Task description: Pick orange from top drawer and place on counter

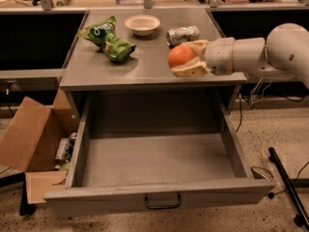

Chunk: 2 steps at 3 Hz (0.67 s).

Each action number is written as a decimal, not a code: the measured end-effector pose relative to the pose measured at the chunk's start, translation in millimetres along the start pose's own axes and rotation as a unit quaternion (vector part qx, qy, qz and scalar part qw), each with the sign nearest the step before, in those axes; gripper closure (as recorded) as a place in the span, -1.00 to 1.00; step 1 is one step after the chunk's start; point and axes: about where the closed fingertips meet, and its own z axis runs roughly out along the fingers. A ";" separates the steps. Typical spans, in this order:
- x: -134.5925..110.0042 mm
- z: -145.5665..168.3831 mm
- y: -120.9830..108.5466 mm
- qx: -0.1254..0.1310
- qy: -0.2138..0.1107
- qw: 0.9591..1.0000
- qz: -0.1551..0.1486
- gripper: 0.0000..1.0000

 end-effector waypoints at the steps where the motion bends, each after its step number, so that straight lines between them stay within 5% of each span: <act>1: 12.4 19.9 -39.9 0.040 -0.009 0.998 0.046 1.00; 2: 25.2 38.3 -63.9 0.055 -0.001 0.996 0.075 1.00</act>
Offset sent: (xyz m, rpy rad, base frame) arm 0.0988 -0.0087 -0.0175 0.1111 0.1014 -0.1962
